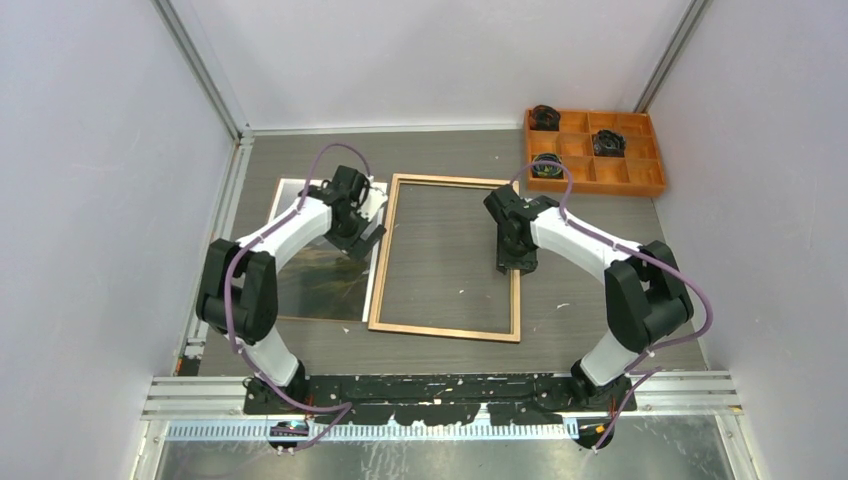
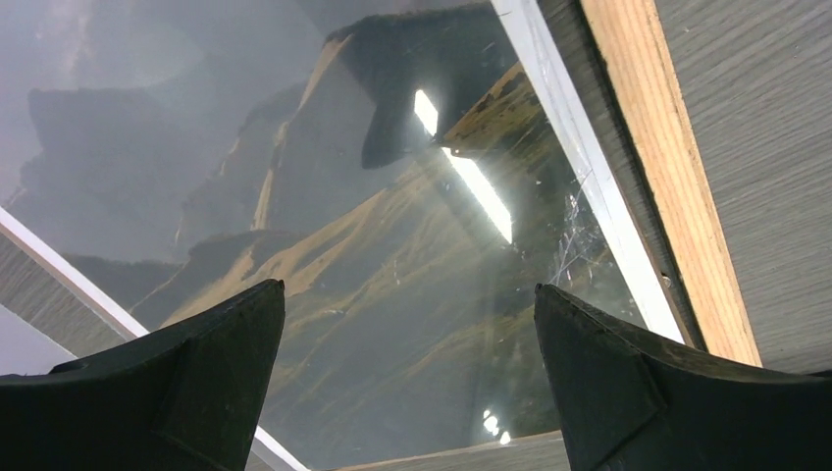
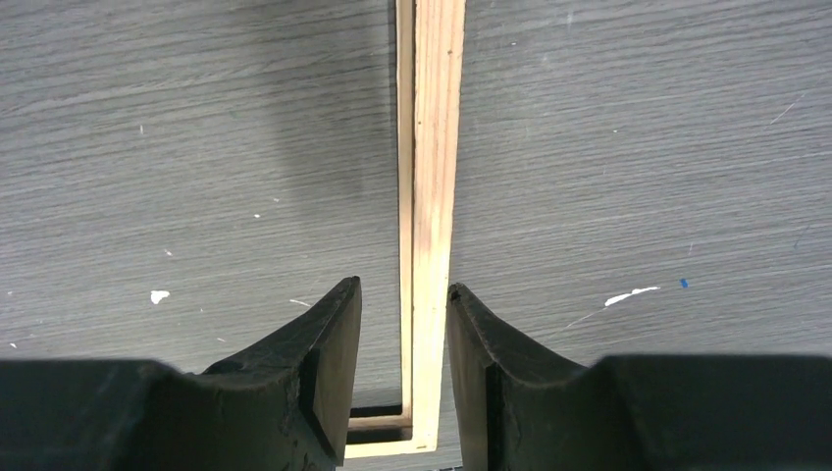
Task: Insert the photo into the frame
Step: Turn over the photo frame at the center of the board, then move the photo frame to the center of the board.
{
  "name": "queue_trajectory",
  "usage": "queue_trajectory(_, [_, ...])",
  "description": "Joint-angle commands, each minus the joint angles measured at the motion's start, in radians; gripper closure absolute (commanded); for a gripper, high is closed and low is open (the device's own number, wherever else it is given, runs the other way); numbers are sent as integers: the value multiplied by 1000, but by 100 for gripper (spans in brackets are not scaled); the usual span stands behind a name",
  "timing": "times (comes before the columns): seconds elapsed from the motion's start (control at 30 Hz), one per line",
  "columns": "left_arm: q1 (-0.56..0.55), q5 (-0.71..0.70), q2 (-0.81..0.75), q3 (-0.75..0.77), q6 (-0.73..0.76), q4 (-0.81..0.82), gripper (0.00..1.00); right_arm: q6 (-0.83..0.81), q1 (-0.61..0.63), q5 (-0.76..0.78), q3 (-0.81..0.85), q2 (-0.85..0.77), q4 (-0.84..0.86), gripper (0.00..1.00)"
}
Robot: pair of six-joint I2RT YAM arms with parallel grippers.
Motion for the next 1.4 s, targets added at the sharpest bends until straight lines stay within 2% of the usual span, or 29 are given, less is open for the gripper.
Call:
queue_trajectory(0.0, [-23,-41,20,-8,18,73,0,-6,3,48,4,11,27,57])
queue_trajectory(0.13, [-31,-31,26,-5,7,74,0,19,3,57,33,-13,31,55])
queue_trajectory(0.3, [-87,-64,38,-20,-3,112,0,32,-6,113,90,-31,13,41])
queue_trajectory(0.5, [-171,-119,77,-37,-15,153,0,27,-67,72,79,7,48,41])
queue_trajectory(0.77, [-235,-121,95,-55,-23,152,0,23,-196,-54,8,64,200,34])
queue_trajectory(1.0, [-260,-104,48,-38,-20,116,0,26,-211,-22,27,67,175,35])
queue_trajectory(1.1, [-228,-91,5,8,-8,65,0,52,-201,-7,23,-2,182,36])
queue_trajectory(1.23, [-78,14,-52,113,-2,-42,0,107,-126,-22,63,-77,212,33])
queue_trajectory(1.3, [3,33,-79,146,17,-69,0,131,-47,-15,122,-59,216,29])
queue_trajectory(1.37, [134,36,-108,173,32,-76,0,155,108,12,273,54,209,24])
